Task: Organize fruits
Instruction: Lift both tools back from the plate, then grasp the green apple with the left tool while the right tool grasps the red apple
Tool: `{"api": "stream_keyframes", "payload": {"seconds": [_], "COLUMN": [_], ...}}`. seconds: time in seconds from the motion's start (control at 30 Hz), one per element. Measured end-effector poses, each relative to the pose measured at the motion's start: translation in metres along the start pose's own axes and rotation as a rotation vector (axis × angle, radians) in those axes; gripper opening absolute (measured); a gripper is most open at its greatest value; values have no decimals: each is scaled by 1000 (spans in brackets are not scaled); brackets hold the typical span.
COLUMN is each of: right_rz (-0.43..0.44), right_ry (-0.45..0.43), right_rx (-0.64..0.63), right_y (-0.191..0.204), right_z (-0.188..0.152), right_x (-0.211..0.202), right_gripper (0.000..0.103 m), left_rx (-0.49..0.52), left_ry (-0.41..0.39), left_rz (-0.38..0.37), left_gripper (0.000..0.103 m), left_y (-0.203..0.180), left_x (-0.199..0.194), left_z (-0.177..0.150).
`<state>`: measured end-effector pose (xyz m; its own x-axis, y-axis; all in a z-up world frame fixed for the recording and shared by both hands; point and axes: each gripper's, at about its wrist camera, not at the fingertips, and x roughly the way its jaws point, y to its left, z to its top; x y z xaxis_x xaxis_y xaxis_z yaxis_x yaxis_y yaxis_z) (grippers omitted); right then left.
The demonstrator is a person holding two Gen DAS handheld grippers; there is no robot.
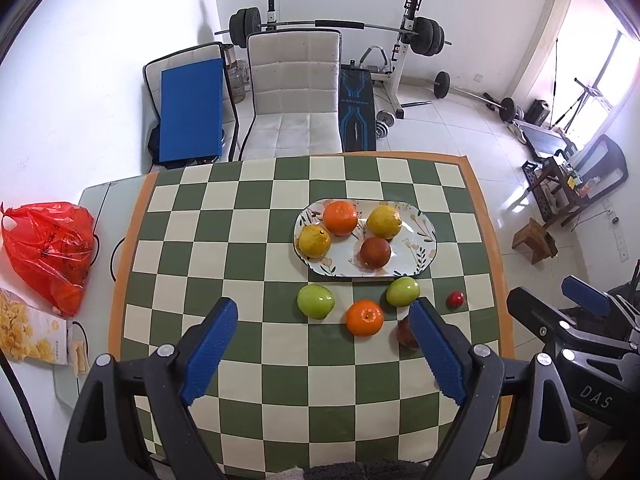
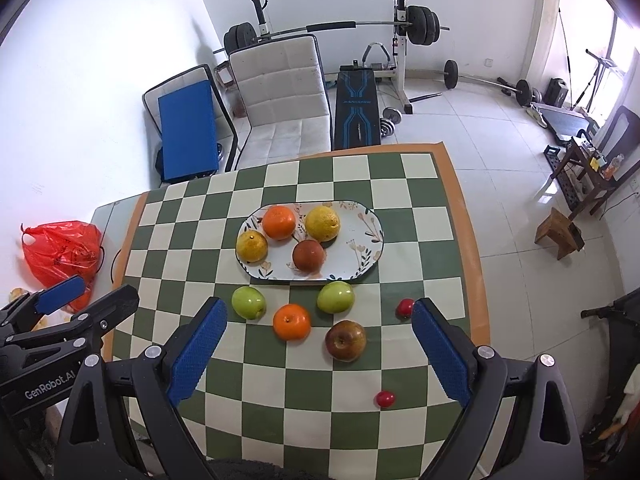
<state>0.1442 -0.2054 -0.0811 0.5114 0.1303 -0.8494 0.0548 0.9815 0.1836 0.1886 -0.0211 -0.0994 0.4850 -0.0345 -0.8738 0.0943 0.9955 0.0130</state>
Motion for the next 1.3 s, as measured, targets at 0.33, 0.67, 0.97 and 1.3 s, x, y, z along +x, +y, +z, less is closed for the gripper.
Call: {"api": "stream_keyframes", "payload": {"seconds": [0.33, 0.67, 0.97, 1.3], "right_rz": [13, 34, 55, 47], "right_ry": [96, 371, 505, 543], "right_rx": [50, 116, 96, 63], "right_y": [-22, -57, -57, -50], "right_z": [4, -34, -75, -85], "right_x": [58, 205, 258, 281], "right_gripper": [99, 90, 88, 88], "left_rx": [-43, -139, 165, 445], "left_ry": [85, 374, 465, 514], "left_rz": [34, 70, 84, 78], "left_gripper": [103, 103, 103, 99], "left_y": [16, 45, 7, -32], "left_x": [54, 190, 259, 288], "left_z": [14, 3, -1, -20]}}
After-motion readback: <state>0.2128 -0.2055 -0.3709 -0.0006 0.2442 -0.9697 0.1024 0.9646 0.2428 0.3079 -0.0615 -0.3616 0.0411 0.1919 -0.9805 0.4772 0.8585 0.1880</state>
